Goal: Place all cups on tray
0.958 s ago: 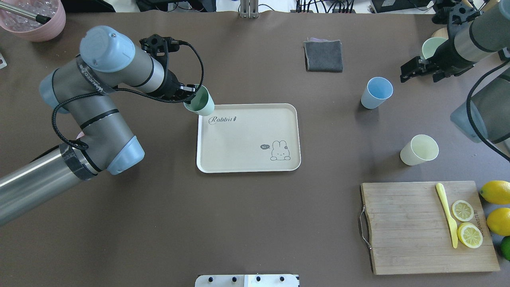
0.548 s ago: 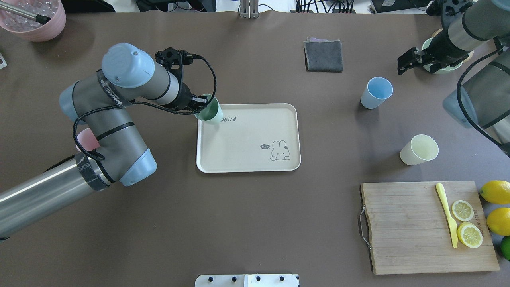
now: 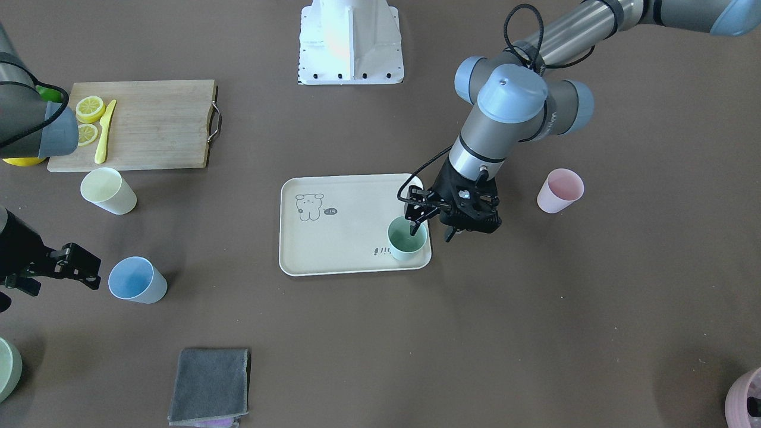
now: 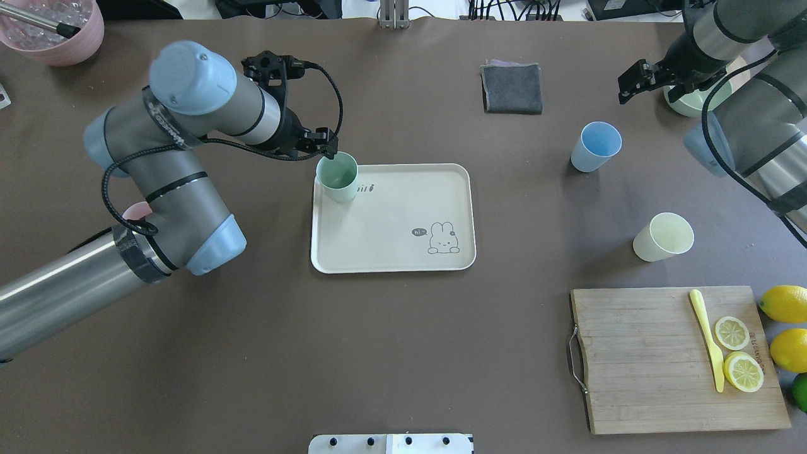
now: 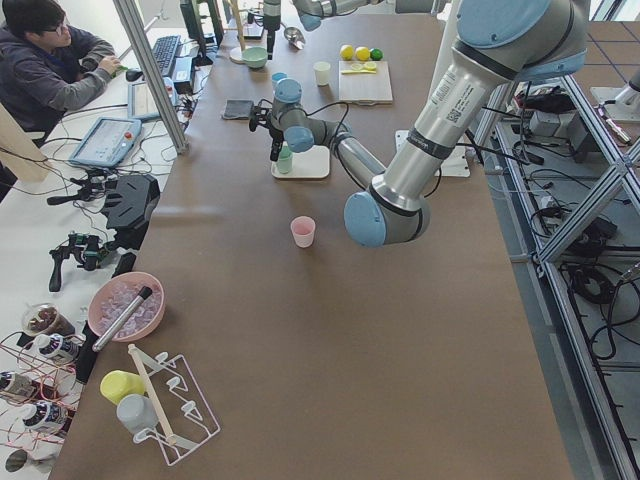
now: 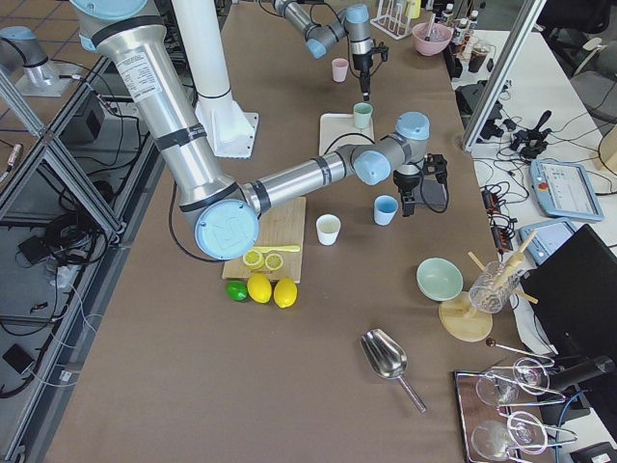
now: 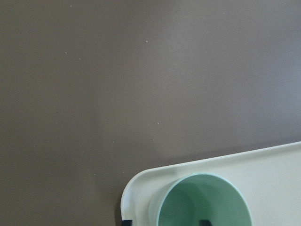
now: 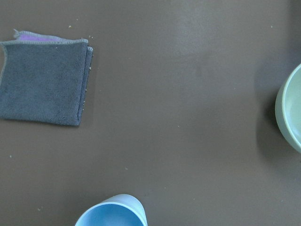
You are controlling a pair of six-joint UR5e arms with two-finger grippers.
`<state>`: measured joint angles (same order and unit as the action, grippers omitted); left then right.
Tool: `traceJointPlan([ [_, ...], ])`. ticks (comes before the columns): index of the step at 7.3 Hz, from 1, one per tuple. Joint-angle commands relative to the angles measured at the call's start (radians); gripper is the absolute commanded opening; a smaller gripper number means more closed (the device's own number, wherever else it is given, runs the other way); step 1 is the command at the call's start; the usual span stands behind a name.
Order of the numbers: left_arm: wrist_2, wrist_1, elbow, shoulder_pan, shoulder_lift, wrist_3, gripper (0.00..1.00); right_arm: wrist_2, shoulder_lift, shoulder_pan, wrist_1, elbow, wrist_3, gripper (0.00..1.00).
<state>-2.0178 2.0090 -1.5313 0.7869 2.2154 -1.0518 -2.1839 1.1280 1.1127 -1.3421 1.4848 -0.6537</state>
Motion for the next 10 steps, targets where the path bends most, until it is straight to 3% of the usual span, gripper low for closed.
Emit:
traceJointPlan([
  [1, -0.180, -0.003, -0.016, 0.161, -0.026, 0.097, 0.98, 0.012, -0.001, -0.051, 0.008, -0.046, -0.003, 0.98],
  [4, -0.182, -0.012, -0.015, 0.193, -0.037, 0.139, 0.98, 0.093, 0.015, -0.111, 0.009, -0.055, -0.014, 0.86],
  [6, -0.182, -0.012, -0.016, 0.207, -0.043, 0.162, 0.98, 0.096, 0.018, -0.123, 0.009, -0.055, -0.014, 0.00],
  [8, -0.185, -0.012, -0.016, 0.230, -0.059, 0.203, 0.98, 0.096, 0.003, -0.128, 0.009, -0.048, -0.065, 0.00],
  [10, -0.245, -0.016, -0.021, 0.282, -0.082, 0.213, 0.98, 0.089, -0.023, -0.128, -0.002, 0.006, -0.148, 0.00],
])
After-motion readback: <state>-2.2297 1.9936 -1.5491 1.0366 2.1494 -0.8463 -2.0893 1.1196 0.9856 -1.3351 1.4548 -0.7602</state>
